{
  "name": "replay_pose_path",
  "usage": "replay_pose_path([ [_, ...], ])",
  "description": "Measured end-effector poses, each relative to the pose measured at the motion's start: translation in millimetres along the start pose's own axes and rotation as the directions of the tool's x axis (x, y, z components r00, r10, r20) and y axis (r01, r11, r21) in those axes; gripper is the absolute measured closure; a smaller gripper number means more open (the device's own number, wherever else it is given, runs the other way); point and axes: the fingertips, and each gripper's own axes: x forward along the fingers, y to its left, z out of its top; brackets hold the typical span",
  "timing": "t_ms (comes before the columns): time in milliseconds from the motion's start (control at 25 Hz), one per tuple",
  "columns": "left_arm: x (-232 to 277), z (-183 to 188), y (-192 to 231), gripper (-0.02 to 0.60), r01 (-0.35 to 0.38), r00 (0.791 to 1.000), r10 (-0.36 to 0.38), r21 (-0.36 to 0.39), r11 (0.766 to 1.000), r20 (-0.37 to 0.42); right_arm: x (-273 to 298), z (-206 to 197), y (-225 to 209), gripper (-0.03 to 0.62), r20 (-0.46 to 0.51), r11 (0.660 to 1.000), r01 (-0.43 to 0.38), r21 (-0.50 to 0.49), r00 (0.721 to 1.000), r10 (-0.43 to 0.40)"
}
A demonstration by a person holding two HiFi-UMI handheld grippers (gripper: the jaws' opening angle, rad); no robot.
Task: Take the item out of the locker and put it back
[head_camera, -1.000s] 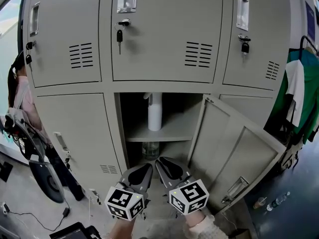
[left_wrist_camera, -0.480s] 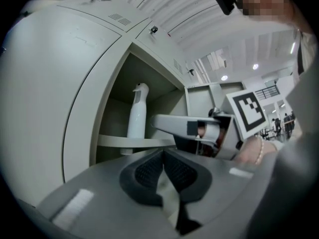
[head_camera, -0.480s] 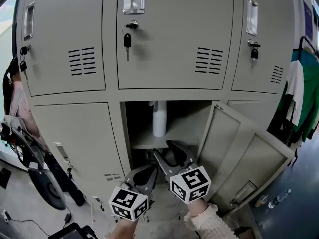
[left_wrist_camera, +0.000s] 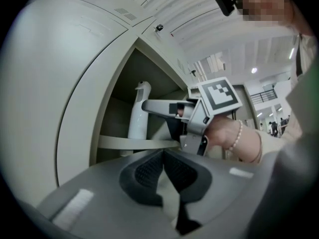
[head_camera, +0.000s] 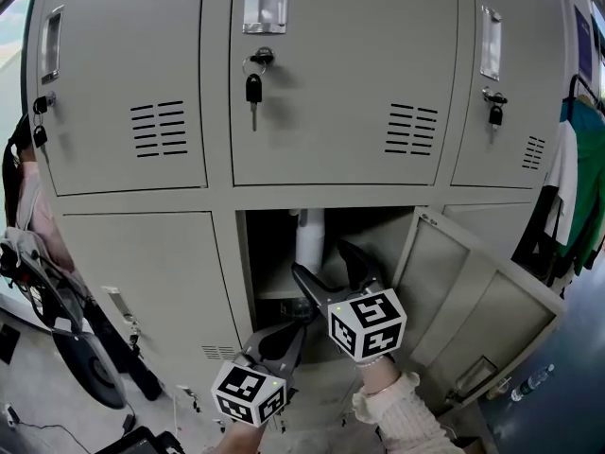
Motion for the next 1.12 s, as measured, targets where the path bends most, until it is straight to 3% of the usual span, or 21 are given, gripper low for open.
replay_pose_path([
  [200,3.6,-0.2,1.6,0.575,0.017,1.0,-0.017,-0.023,1.0,0.007,20.9,-2.9,-7.4,0.186,-0.077,0.999,0.007,-0.033,0.997,-0.009],
  [640,6.7,-6.1,6.0,0.575,0.022,1.0,-0.022,-0.026,0.999,-0.005,48.9,-22.4,-12.9,0.187,-0.218,1.0,0.001,-0.024,0.976,-0.006],
  [840,7.6,-3.3,7.6,0.575,0.026,1.0,-0.026,-0.026,0.999,0.002,55.6,-32.7,-19.4,0.313,-0.303,0.996,0.043,-0.073,0.951,-0.064],
  [1120,7.4,-2.4,5.6,0.575,0.03,1.0,-0.03,-0.027,0.999,0.007,59.3,-41.0,-19.3,0.298,-0.361,0.991,0.059,-0.121,0.927,-0.099],
])
